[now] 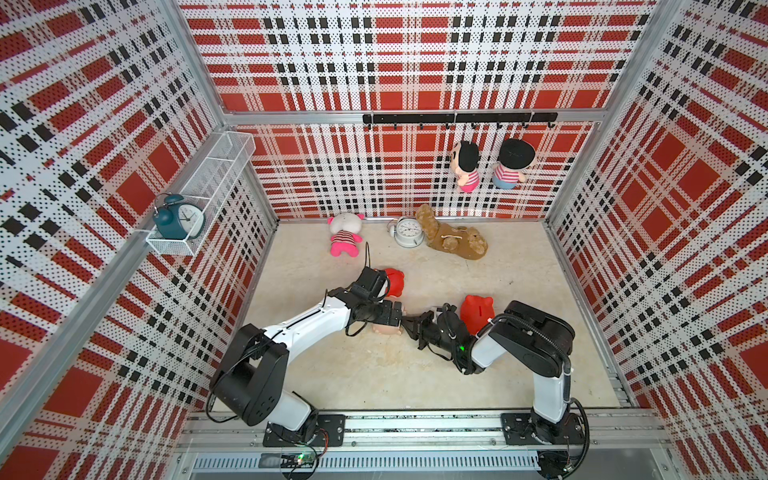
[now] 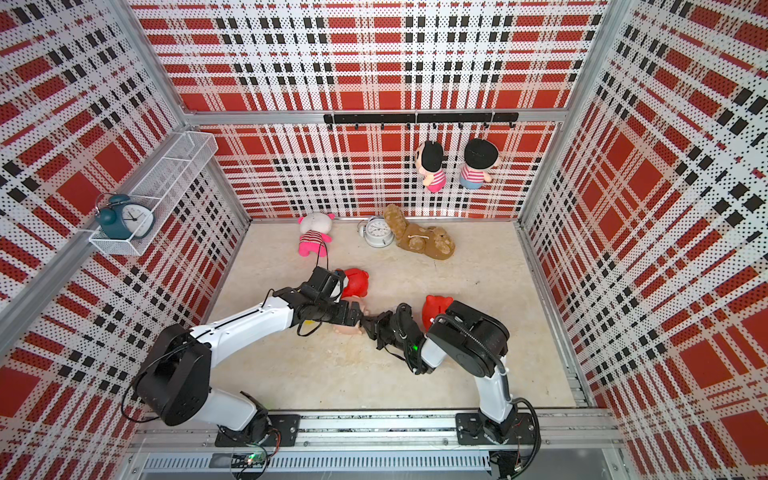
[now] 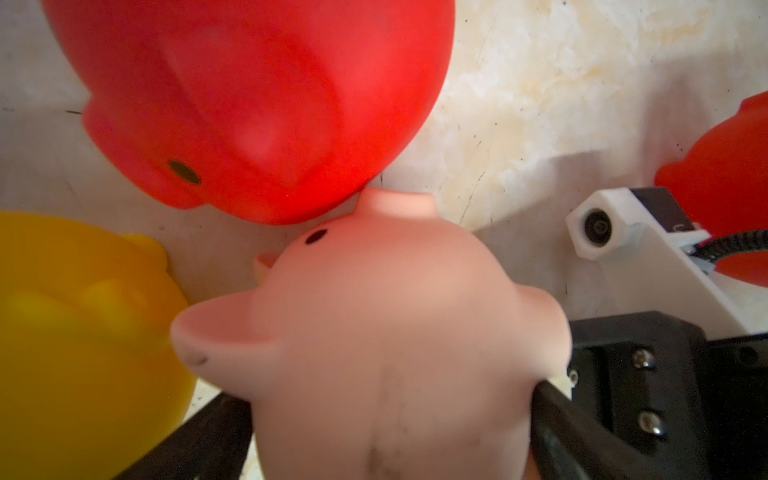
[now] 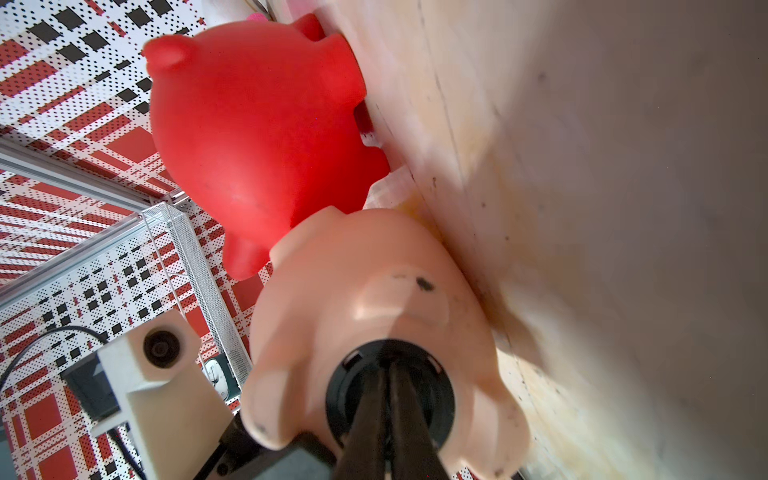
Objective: Open piggy banks
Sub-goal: Open the lid on the piggy bank.
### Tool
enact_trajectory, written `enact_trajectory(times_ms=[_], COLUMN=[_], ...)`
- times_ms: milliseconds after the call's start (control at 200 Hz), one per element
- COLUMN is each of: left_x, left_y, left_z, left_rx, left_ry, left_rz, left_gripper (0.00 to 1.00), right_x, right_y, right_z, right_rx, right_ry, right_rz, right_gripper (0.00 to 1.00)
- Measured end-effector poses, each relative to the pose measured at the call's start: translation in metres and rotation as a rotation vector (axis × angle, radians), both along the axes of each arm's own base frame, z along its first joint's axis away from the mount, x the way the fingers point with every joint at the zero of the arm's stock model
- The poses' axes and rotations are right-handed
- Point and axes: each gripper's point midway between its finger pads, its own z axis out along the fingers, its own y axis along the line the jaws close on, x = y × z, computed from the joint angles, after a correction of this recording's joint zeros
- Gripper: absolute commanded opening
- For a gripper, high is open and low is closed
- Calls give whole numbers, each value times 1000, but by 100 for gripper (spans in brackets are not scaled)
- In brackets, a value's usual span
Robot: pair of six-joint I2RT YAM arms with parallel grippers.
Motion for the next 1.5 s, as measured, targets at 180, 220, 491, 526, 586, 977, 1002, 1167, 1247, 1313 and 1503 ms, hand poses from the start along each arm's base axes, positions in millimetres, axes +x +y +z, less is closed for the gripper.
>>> enact_trajectory(times_ms=[180,220,491,526,586,977,1002,1167,1247,1313,1503], left_x=[2,2,3,4,4,4,4,4,5,6,7], left_y=[2,2,4,4,4,1,1,-1,-1,-2,-3], left_z=[0,0,0,0,0,-1,-1,-1,-1,-1,-1], left_rx=[-2,-2,-13,-15,-16,-28,-30,-34,-33,-33,-33], left_ry=[-1,-2,2,3,4,6,7,9,11,13,14], left_rz=[7,7,13,14,12,-12,-14,-18,-17,-18,-19], left_gripper=[100,100,100,100,100,100,100,100,100,100,100], right_x=[1,2,3,3,3,0,0,-2,-3,-4,-8], right_y=[1,1,2,2,2,-3,-4,-11,-18,-24,-31], right_z=[0,0,0,0,0,-1,-1,-1,0,0,-4], right_rx=[5,6,15,12,4,-83,-84,-100,-112,-120,-137], right_ry=[-5,-7,-37,-50,-75,-219,-222,-241,-244,-247,-239], right_rz=[-12,-14,-16,-13,-7,32,31,30,27,24,24], right_gripper=[0,0,0,0,0,0,0,0,0,0,0])
